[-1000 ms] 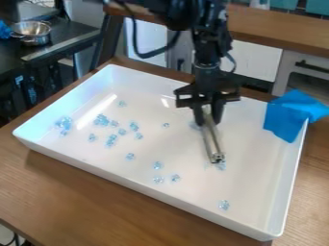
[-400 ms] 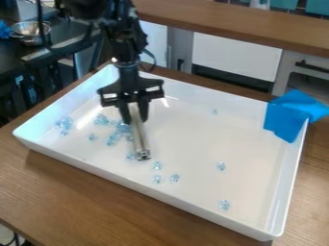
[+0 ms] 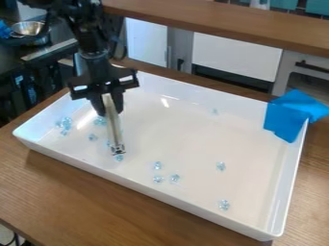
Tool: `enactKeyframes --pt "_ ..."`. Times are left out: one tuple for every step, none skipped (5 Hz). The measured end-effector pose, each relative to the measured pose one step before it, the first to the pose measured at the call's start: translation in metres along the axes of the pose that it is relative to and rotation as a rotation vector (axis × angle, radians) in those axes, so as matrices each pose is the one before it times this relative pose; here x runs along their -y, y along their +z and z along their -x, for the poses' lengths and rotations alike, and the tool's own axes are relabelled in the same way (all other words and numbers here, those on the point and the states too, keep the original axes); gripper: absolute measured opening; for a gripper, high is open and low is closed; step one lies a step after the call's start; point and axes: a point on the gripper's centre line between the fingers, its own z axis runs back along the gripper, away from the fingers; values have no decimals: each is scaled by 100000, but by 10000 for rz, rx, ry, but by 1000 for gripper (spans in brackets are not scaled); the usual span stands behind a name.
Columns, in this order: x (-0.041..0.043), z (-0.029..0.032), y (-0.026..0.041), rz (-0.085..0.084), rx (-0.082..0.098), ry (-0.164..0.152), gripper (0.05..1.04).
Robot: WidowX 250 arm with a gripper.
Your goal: Sweep into pile
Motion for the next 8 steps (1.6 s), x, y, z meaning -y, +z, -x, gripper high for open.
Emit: enactKeyframes --pt "-1456 -250 1915 187 358 97 333" --pt "1282 506 1180 506 -740 187 333" --pt "5596 761 1610 612 -687 32 333" --pt "5084 2638 -1922 -260 -453 -645 333" --pt "3714 2254 -3443 -773 -25 -925 333" --pt "3521 3334 -2966 -443 -248 -1262 333" --pt "1704 1506 -545 106 113 -781 333" --pt "73 1667 -1219 -174 -169 -450 333"
